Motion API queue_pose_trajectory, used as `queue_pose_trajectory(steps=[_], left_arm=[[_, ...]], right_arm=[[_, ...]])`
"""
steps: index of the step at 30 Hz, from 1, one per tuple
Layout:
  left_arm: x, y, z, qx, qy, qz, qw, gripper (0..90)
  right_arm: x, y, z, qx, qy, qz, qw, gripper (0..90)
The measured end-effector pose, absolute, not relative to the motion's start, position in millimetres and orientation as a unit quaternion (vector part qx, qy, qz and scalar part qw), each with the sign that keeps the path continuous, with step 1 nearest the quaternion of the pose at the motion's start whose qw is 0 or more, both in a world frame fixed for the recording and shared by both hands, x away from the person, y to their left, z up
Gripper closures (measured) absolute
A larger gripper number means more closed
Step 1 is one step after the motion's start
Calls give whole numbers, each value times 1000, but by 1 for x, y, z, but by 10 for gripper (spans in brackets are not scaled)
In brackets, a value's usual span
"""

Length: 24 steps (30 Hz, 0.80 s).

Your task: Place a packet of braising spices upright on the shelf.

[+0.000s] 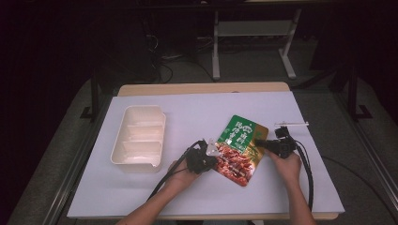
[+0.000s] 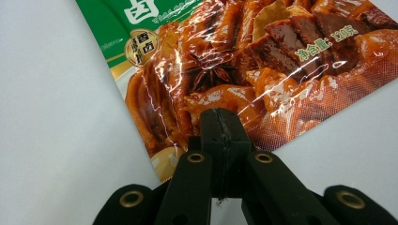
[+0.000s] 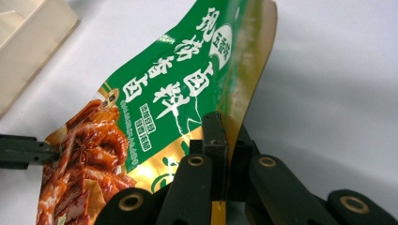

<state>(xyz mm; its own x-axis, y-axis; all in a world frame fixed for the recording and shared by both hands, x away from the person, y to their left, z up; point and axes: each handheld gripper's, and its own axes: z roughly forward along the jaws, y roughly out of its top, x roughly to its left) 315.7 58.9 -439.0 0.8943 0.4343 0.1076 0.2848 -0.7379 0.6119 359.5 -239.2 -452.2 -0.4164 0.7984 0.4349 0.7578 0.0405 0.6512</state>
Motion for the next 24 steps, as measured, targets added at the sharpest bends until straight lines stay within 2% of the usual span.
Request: queue_pose_trajectory(steps=[7, 13, 24], left_arm=[[313, 66, -431, 920, 199, 102, 322, 860], [305, 77, -420, 911, 201, 88, 350, 752], [284, 105, -412, 892, 205, 86, 394, 606]], right_arm=[[355, -240, -439, 527, 728, 437, 28, 897], [354, -235, -418, 502, 738, 448, 47, 897], [352, -220, -384, 462, 756, 460, 62, 897]])
